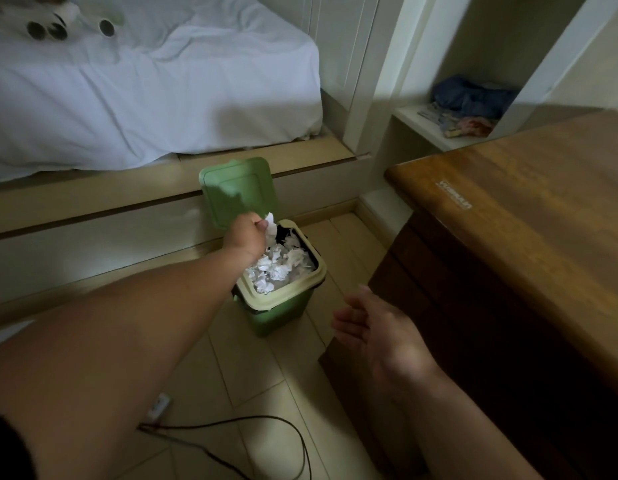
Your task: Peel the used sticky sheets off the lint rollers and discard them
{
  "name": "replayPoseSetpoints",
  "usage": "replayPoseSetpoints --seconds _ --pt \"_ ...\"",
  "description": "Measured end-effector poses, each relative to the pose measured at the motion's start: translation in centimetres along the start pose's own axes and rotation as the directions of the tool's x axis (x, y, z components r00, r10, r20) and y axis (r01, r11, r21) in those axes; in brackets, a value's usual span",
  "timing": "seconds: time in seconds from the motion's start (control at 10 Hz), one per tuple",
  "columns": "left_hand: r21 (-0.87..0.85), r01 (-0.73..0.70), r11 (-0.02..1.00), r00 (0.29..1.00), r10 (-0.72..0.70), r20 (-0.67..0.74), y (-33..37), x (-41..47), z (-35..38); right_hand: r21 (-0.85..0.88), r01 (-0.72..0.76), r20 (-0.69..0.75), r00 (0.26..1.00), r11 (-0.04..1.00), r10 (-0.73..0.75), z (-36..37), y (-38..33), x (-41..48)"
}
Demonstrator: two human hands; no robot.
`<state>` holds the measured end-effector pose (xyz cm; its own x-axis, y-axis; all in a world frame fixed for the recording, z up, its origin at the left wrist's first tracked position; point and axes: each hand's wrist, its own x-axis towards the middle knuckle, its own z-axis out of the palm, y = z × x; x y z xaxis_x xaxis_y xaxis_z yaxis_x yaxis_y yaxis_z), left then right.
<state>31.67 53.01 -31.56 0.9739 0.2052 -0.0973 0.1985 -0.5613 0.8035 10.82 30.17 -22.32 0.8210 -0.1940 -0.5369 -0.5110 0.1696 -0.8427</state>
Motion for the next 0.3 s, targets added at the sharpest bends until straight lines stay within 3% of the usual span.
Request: replayPoseSetpoints --seconds 0.3 --pt "0.056 -0.045 0.997 0.999 0.045 0.007 0.3 -0.3 -0.4 0.037 0.008 0.018 1.0 0.999 -0.009 -1.3 -0.6 -0.4"
